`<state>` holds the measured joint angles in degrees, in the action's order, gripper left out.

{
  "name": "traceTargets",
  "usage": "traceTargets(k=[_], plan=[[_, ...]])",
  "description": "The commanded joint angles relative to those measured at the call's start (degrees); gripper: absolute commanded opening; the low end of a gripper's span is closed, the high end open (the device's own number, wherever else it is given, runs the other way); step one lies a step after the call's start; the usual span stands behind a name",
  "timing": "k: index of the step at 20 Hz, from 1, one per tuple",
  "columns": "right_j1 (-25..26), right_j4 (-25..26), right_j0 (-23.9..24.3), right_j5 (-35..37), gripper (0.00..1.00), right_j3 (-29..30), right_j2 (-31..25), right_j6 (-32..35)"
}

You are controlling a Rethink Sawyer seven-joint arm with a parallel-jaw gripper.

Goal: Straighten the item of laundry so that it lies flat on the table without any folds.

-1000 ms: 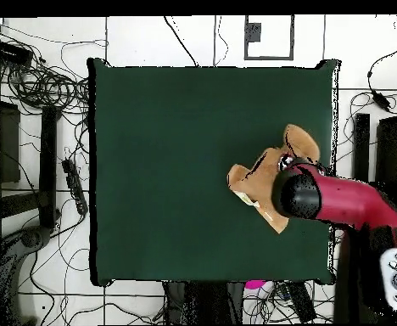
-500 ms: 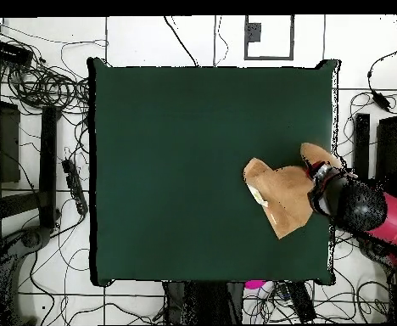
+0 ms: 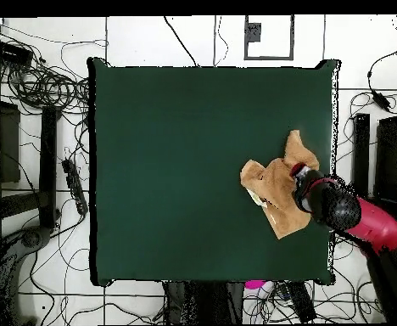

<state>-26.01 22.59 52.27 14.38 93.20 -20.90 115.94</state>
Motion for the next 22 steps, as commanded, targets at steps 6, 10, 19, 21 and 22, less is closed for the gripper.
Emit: traceTargets(k=[6, 10, 19, 21, 22], plan=[[-0.76, 1.50, -4.60, 5.99, 0.00, 10.63, -13.76, -4.88], [-4.20, -1.91, -6.04, 7.46, 0.00, 13.74, -15.71, -0.91], [-6.85, -10.67, -6.34, 14.27, 0.00, 16.88, -18.37, 3.69], [-12.48, -7.50, -13.10, 14.98, 0.00, 14.38, -8.45, 6.14], [-14.15, -5.86, -15.26, 14.92, 0.00, 13.42, -4.86, 6.73]])
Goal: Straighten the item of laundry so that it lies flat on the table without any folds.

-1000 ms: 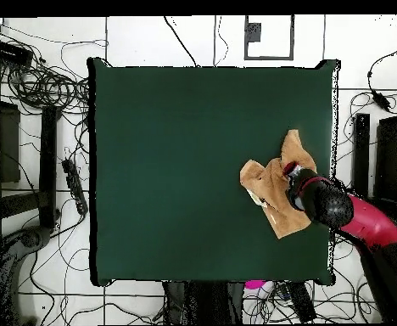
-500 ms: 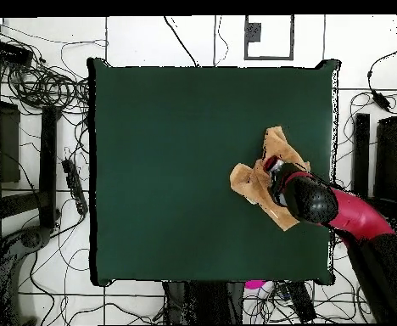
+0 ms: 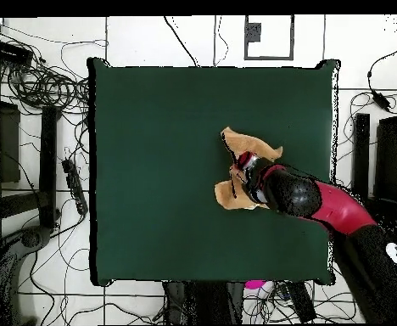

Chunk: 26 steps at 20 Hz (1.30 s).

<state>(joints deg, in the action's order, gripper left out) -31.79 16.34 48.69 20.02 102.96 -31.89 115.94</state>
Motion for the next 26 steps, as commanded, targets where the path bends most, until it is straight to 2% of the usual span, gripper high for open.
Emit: traceTargets(k=[1, 4, 6, 7, 9, 11, 12, 14, 17, 21, 24, 26], plan=[[-10.71, 2.33, -14.53, 10.82, 0.00, 2.24, 10.41, 7.37], [-18.41, 7.37, -19.91, 13.82, 0.00, -0.42, 19.29, 7.41], [-22.80, 8.70, -21.75, 16.23, 0.00, -1.52, 22.53, 6.44], [-24.14, 7.36, -20.13, 16.03, 0.00, -0.68, 21.26, 4.54], [-24.54, 2.01, -13.69, 15.75, 0.00, 2.16, 14.44, -1.19], [-21.65, -2.91, -6.59, 15.75, 0.00, 3.84, 6.20, -5.97], [-19.11, -2.46, -5.01, 14.96, 0.00, 2.69, 4.67, -7.43], [-11.47, 1.57, -3.48, 12.39, 0.00, -2.17, 4.52, -10.09], [-0.92, 10.08, -3.27, 3.33, 0.00, -10.09, 5.65, -11.39], [6.05, 19.38, -5.44, -9.18, 0.00, -18.30, 7.91, -7.80], [10.44, 22.35, -3.18, -11.36, 0.00, -20.80, 3.87, -8.70], [9.32, 23.06, -4.34, -11.44, 0.00, -20.06, 5.10, -6.06]])
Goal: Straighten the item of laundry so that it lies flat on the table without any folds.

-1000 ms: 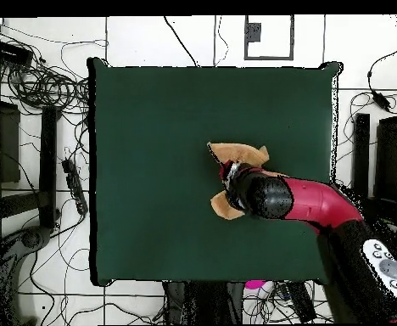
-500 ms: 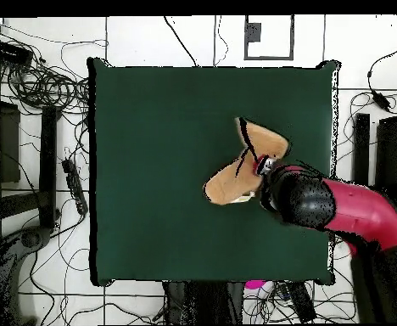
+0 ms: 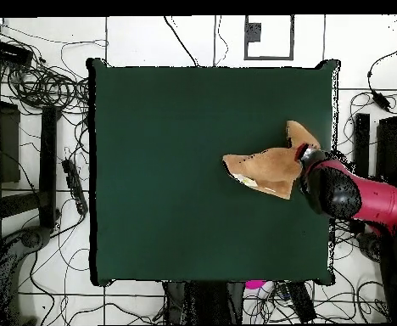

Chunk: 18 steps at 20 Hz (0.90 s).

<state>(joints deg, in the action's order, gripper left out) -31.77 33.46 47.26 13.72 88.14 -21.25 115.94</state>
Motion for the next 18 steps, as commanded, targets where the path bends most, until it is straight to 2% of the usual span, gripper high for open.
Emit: traceTargets(k=[1, 3, 10, 15, 18], plan=[[8.42, 5.82, -3.40, -4.37, 0.00, -4.58, -5.13, -5.27], [6.76, 5.28, -4.37, -2.37, 0.00, -3.25, -4.41, -4.07], [0.95, -2.19, -7.06, 9.44, 0.00, 2.56, -2.01, 0.17], [-4.02, -9.54, -5.29, 17.00, 0.00, 9.72, -5.52, 0.25], [-6.92, -13.29, -6.73, 21.38, 0.00, 12.37, -3.28, 2.73]])
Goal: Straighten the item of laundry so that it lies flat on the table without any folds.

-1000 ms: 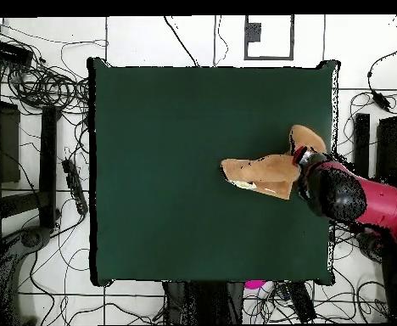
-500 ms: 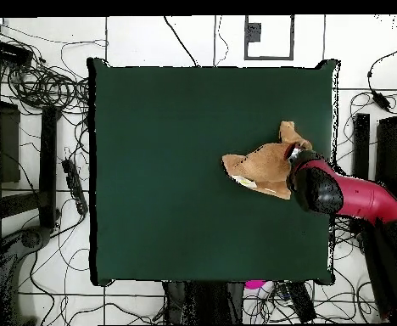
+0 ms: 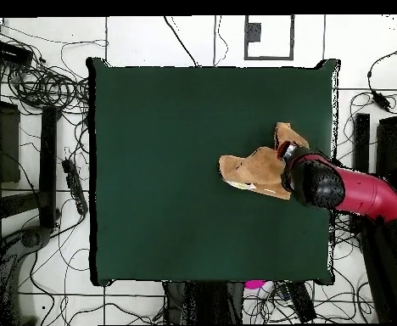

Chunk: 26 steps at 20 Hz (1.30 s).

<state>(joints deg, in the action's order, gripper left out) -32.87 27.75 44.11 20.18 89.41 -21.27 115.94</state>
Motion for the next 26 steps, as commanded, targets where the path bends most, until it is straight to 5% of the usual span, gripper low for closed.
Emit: traceTargets(k=[1, 5, 13, 22, 26], plan=[[-6.79, -8.48, -4.04, 16.63, 0.00, 11.79, -2.52, 3.10], [-10.11, -11.92, -8.17, 25.10, 0.00, 12.41, 2.99, 7.05], [-13.36, -17.14, -9.00, 26.65, 0.00, 16.46, 3.18, 6.21], [-2.43, -9.53, -5.57, 14.40, 0.00, 13.47, 4.06, -0.03], [1.25, -2.22, -5.78, 5.49, 0.00, 10.74, 6.73, -0.79]])
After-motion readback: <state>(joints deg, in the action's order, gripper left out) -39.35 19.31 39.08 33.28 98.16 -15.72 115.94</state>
